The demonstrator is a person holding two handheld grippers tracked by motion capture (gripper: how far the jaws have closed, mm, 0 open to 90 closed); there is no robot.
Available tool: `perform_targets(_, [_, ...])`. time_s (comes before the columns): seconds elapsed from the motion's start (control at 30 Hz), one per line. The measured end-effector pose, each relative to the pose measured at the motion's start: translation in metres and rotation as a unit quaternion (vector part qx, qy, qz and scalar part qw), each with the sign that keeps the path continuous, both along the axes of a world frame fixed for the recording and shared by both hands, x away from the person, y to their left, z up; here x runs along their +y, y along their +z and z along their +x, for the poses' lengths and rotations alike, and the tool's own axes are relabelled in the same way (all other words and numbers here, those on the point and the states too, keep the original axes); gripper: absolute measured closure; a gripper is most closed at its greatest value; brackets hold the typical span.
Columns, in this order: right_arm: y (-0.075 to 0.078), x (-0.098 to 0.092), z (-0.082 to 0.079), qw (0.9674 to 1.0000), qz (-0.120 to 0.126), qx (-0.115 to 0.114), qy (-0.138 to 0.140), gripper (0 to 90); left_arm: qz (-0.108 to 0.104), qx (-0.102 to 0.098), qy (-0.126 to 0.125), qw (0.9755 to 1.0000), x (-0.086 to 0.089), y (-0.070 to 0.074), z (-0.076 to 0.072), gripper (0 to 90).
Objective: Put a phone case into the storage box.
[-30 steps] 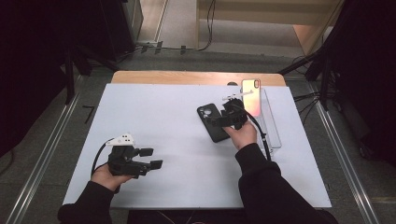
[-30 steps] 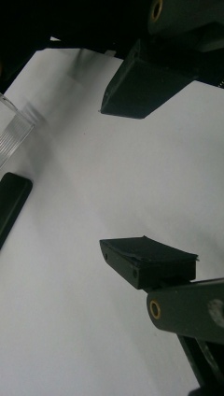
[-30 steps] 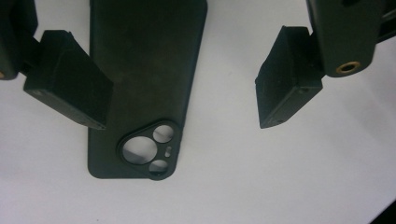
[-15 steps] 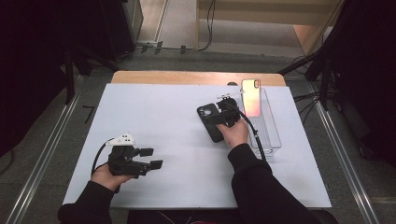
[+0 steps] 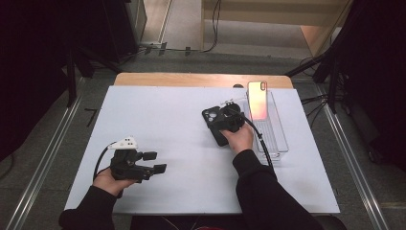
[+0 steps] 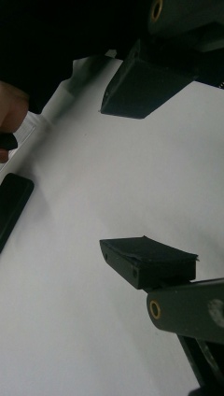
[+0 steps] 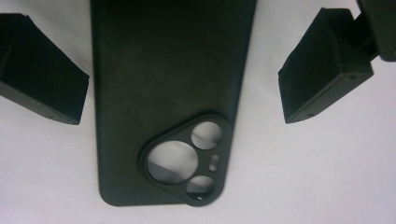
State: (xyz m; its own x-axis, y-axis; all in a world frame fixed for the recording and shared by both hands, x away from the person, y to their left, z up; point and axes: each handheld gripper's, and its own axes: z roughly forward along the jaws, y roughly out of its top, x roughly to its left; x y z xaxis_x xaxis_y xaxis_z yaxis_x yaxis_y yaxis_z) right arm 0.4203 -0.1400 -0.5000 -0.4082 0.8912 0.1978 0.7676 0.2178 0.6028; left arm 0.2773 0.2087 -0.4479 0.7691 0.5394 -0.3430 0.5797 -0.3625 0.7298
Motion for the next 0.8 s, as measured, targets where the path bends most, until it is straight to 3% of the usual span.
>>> perform_targets(0.17, [-0.007, 0.000, 0.001, 0.9999, -0.012, 0.012, 0.000, 0.1, 0.000, 0.000, 0.000, 1.0000, 0.000, 0.000, 0.000, 30.0])
perform_targets(0.3, [-0.008, 0.002, -0.001, 0.9997, -0.022, 0.003, 0.005, 0.2, 0.001, 0.000, 0.000, 1.0000, 0.000, 0.000, 0.000, 30.0])
perform_targets(0.43, [-0.009, 0.004, -0.004, 0.9987, -0.050, -0.010, 0.006, 5.3, 0.001, 0.000, 0.000, 1.0000, 0.000, 0.000, 0.000, 30.0])
perform_targets(0.53, [-0.010, 0.003, -0.005, 0.9989, -0.043, -0.017, 0.002, 6.2, 0.001, 0.000, 0.000, 1.0000, 0.000, 0.000, 0.000, 30.0])
perform_targets(0.8, [-0.012, 0.008, -0.008, 0.9973, -0.068, -0.028, 0.006, 6.1, 0.001, 0.000, 0.001, 1.0000, 0.000, 0.000, 0.000, 30.0])
